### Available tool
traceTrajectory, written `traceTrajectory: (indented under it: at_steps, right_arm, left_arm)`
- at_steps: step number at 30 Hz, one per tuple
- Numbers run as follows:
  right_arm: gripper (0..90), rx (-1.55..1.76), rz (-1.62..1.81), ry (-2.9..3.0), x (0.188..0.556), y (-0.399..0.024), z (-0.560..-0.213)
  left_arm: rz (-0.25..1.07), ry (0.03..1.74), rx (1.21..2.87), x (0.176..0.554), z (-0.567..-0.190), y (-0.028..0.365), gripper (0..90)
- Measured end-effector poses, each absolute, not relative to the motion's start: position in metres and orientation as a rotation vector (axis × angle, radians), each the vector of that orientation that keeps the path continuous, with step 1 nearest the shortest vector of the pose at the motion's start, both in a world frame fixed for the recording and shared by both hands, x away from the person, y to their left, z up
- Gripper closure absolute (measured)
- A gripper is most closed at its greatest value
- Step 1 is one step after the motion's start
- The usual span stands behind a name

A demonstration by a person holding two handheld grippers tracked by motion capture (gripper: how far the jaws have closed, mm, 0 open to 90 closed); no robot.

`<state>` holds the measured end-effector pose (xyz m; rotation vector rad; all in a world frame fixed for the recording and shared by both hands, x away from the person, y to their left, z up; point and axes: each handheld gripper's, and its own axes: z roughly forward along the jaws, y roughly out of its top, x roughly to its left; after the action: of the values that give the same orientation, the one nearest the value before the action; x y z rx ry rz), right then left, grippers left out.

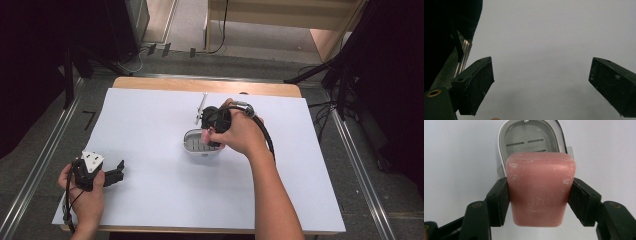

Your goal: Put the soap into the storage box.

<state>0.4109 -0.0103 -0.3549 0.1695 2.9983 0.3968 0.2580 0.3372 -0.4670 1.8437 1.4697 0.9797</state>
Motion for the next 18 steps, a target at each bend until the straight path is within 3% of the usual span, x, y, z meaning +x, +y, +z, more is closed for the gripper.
traceTrajectory:
  at_steps: [18]
  right_arm:
    - [39.1,0.121,0.312,3.013,0.416,0.01,-0.372]
  left_arm:
    - [0.978,1.472,1.847,0.258,-0.467,0.337,6.5]
